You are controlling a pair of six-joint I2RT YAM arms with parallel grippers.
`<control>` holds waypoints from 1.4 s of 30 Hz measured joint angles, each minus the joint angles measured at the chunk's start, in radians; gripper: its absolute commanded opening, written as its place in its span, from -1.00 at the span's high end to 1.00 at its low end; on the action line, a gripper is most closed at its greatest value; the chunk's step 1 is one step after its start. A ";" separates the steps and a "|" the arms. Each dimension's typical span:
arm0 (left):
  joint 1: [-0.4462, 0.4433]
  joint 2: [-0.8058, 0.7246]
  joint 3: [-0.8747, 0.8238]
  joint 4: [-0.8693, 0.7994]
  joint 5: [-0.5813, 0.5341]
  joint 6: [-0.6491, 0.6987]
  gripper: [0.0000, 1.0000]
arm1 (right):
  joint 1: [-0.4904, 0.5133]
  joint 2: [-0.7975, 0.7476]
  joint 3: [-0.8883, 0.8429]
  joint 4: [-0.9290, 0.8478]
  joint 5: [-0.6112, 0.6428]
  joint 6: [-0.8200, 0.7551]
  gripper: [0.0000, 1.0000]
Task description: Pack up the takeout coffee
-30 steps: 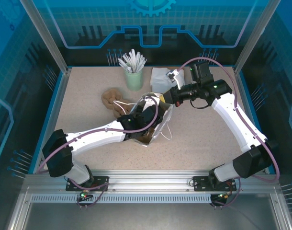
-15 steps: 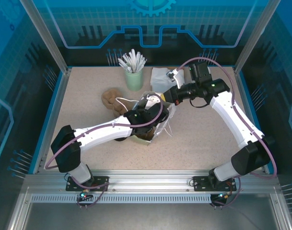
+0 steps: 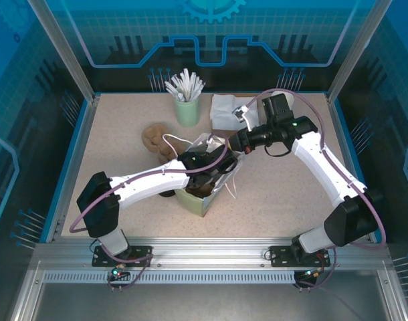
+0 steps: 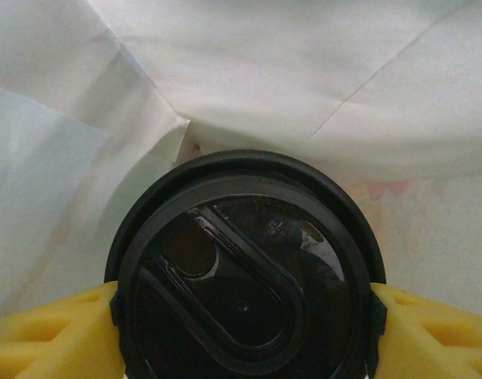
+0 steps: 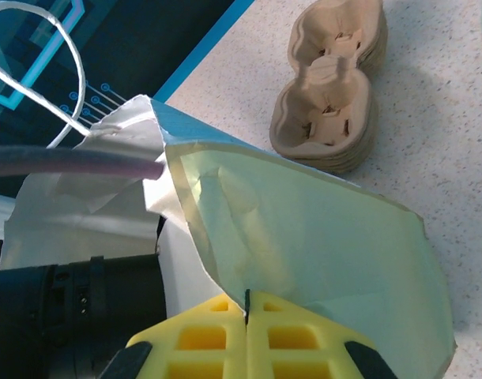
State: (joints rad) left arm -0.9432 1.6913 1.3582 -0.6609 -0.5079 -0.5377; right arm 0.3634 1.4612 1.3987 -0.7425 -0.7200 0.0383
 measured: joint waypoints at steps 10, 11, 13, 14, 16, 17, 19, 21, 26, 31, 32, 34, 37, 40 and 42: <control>0.032 0.069 0.091 -0.064 0.107 -0.014 -0.40 | -0.012 -0.019 -0.024 0.010 0.024 0.029 0.68; 0.037 0.080 0.104 -0.069 0.116 -0.014 -0.40 | -0.015 -0.019 -0.024 0.006 0.022 0.033 0.64; 0.049 0.103 0.129 -0.072 0.130 -0.014 -0.40 | -0.022 -0.021 -0.024 -0.005 0.031 0.038 0.54; 0.054 0.111 0.142 -0.074 0.138 -0.014 -0.40 | -0.032 -0.021 -0.024 -0.010 0.034 0.040 0.51; 0.061 0.123 0.159 -0.076 0.151 -0.014 -0.40 | -0.045 -0.021 -0.024 -0.019 0.039 0.044 0.44; 0.064 0.129 0.167 -0.076 0.159 -0.013 -0.40 | -0.051 -0.021 -0.024 -0.024 0.041 0.046 0.39; 0.068 0.137 0.179 -0.077 0.171 -0.013 -0.40 | -0.060 -0.022 -0.023 -0.035 0.051 0.050 0.31; 0.073 0.149 0.195 -0.083 0.185 -0.013 -0.40 | -0.072 -0.025 -0.023 -0.047 0.066 0.056 0.22; 0.085 0.180 0.240 -0.094 0.211 -0.011 -0.39 | -0.113 -0.051 -0.016 -0.076 0.108 0.084 0.00; 0.100 0.216 0.278 -0.099 0.229 -0.009 -0.39 | -0.151 -0.104 0.021 -0.095 0.135 0.107 -0.06; 0.103 0.227 0.285 -0.103 0.235 -0.007 -0.39 | -0.154 -0.123 0.034 -0.095 0.136 0.116 -0.06; 0.105 0.245 0.309 -0.114 0.237 -0.006 -0.39 | -0.162 -0.165 0.053 -0.090 0.133 0.134 -0.04; 0.106 0.266 0.344 -0.140 0.237 -0.002 -0.39 | -0.174 -0.229 0.064 -0.077 0.138 0.174 -0.03; 0.106 0.279 0.364 -0.154 0.237 0.006 -0.39 | -0.190 -0.266 0.063 -0.077 0.150 0.229 -0.02; 0.107 0.288 0.378 -0.165 0.241 0.016 -0.39 | -0.193 -0.276 0.052 -0.076 0.164 0.262 -0.01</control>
State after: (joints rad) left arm -0.8364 1.9789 1.7359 -0.8261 -0.2668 -0.5217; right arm 0.1699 1.1851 1.4506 -0.8181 -0.5556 0.3008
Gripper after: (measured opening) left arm 0.694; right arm 0.510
